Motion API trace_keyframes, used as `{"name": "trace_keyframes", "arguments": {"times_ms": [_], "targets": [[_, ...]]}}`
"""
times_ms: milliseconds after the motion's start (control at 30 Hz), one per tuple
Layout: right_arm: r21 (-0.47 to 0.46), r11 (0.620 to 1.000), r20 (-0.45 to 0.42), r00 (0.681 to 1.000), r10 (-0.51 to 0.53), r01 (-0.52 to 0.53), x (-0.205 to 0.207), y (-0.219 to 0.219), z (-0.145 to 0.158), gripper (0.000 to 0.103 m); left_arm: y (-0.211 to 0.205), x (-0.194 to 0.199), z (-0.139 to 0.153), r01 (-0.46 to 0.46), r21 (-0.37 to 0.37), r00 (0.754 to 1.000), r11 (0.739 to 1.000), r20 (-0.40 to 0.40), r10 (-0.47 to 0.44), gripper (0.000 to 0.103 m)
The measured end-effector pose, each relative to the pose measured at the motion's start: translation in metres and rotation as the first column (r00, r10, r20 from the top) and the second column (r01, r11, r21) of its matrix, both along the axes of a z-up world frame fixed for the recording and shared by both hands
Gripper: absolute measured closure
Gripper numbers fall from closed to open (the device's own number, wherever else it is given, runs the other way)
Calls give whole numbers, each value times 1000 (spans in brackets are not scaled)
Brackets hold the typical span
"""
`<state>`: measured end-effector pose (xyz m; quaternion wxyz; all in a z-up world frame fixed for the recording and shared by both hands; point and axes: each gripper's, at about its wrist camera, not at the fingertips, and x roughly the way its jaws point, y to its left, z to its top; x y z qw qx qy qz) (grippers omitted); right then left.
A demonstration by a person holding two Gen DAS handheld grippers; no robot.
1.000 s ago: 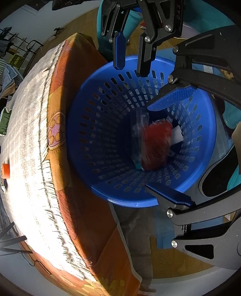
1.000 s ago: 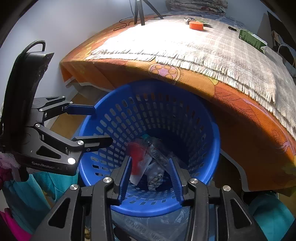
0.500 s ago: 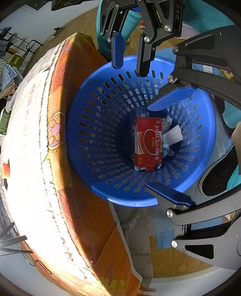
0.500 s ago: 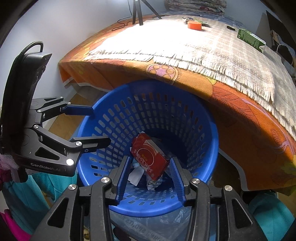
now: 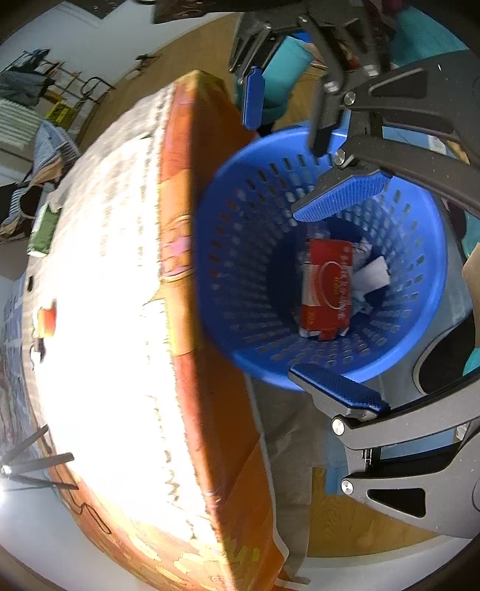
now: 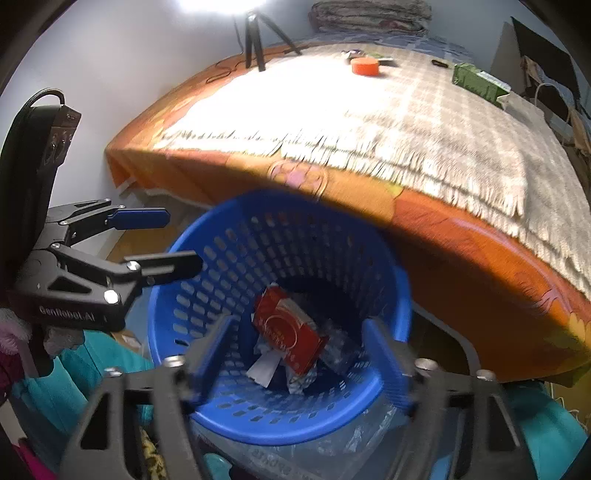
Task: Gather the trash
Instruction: 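Move both tools back over the bed toward the lid and carton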
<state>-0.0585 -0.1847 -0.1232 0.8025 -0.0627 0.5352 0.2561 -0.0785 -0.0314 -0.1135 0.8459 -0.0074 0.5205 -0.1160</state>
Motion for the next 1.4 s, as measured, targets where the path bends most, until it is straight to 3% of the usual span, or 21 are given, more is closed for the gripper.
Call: {"name": "trace_keyframes", "arguments": {"times_ms": [133, 267, 367, 533, 833, 933, 1033, 1400], "targets": [[11, 1000, 47, 998, -29, 28, 10, -6, 18, 12, 6, 19, 19, -33, -33, 999, 999, 30, 34, 21], [11, 997, 103, 992, -74, 73, 27, -14, 39, 1, 7, 40, 36, -35, -32, 997, 999, 72, 37, 21], [52, 993, 139, 984, -113, 107, 46, -27, 56, 0, 3, 58, 47, -21, -19, 995, 1000, 96, 23, 21], [38, 993, 215, 969, -121, 115, 82, -37, 81, 0, -6, 96, 60, -10, 4, 991, 1000, 135, 9, 21], [-110, 991, 431, 902, -18, 73, 175, -50, 100, 0, -10, 174, 49, -69, -39, 988, 997, 138, 74, 21], [-124, 988, 434, 900, -26, 88, 210, -59, 95, 0, -15, 195, 43, -80, -55, 987, 995, 135, 87, 21], [-107, 985, 416, 906, -79, 136, 251, -74, 90, 0, -21, 213, 38, -82, -24, 985, 996, 149, 84, 21], [58, 967, 360, 899, -251, 246, 374, -120, 76, 0, -24, 273, 19, -110, -42, 984, 993, 134, 115, 21]]}}
